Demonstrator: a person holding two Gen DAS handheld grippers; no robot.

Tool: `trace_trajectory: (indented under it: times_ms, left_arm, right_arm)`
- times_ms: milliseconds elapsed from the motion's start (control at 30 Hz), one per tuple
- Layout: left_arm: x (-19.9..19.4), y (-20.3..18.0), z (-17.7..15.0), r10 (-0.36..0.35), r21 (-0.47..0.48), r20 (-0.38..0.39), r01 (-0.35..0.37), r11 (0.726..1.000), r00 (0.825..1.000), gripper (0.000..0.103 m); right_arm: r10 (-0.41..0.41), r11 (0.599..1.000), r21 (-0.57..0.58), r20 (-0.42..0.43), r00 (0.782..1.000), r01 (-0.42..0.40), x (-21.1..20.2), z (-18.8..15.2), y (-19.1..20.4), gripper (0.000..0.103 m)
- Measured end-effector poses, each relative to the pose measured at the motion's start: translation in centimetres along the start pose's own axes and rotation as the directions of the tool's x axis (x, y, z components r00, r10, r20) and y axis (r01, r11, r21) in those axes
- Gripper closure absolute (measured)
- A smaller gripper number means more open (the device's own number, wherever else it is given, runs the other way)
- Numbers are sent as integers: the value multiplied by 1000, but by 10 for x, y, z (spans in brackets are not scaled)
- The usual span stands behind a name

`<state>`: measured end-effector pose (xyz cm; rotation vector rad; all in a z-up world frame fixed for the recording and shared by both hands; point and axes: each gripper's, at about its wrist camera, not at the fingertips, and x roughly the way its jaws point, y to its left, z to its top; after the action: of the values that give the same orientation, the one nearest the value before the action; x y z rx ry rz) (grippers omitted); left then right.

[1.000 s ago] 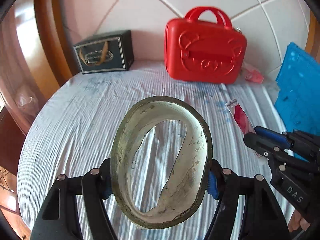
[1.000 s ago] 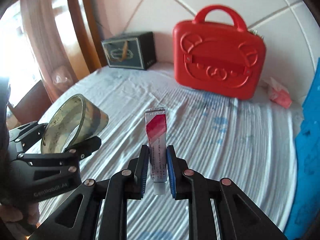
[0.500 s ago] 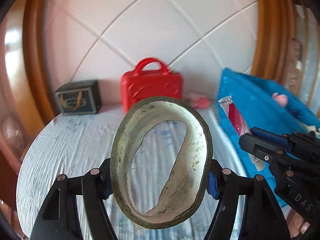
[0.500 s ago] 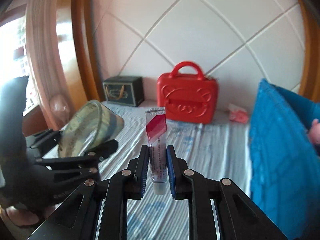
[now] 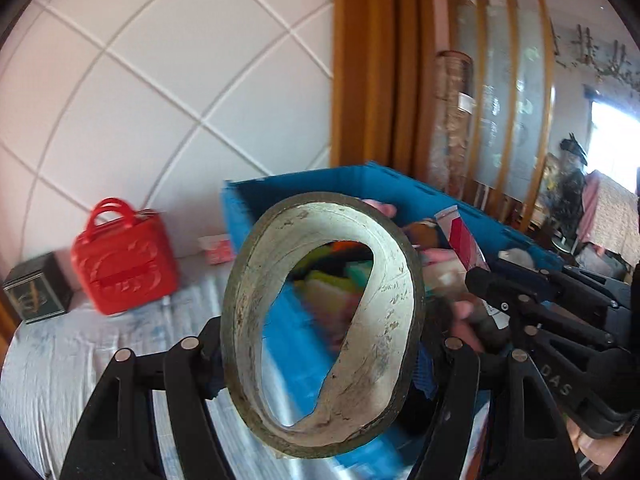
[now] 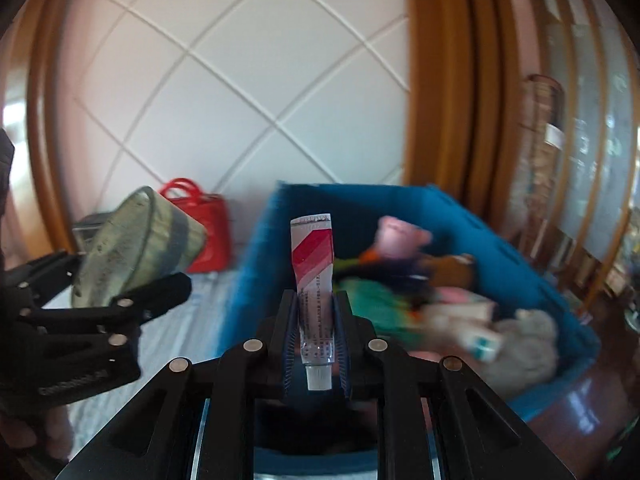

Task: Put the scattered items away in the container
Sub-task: 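Lower both held items into the blue crate and open both grippers, then withdraw both grippers up from the crate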

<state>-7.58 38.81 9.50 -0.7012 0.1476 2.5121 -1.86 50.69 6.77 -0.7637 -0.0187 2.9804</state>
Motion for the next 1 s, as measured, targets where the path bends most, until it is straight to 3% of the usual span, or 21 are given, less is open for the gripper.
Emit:
trace_trajectory:
  times_ms: [167, 300, 467, 633, 733, 900, 1000]
  left_arm:
    - [61, -79, 8, 2, 6, -101, -2, 1000, 995, 34]
    - [110, -114, 5, 37, 9, -244, -36, 999, 969, 34]
    - [133, -137, -2, 115, 31, -329, -111, 993, 937, 34]
    - [135, -144, -4, 150, 25, -340, -151, 988, 928, 32]
    - [126, -139, -5, 174, 23, -323, -176, 984, 930, 25]
    - [97, -134, -1, 176, 4, -263, -182, 983, 948, 16]
    - [72, -127, 1, 197, -12, -217, -204, 979, 956, 5]
  right_arm:
    - [-28, 1000, -9, -81, 996, 27, 29, -9, -89, 85]
    - [-6, 1000, -21, -173, 985, 2, 59, -25, -140, 85]
    - [54, 996, -56, -248, 967, -70, 80, -37, -160, 85]
    - [90, 991, -69, -262, 961, -112, 80, -36, -162, 85]
    - [90, 991, -73, -254, 963, -112, 76, -39, -160, 74]
    - [98, 993, -39, -222, 970, -109, 61, -38, -165, 56]
    - [70, 996, -33, -188, 980, -77, 43, -34, -165, 32]
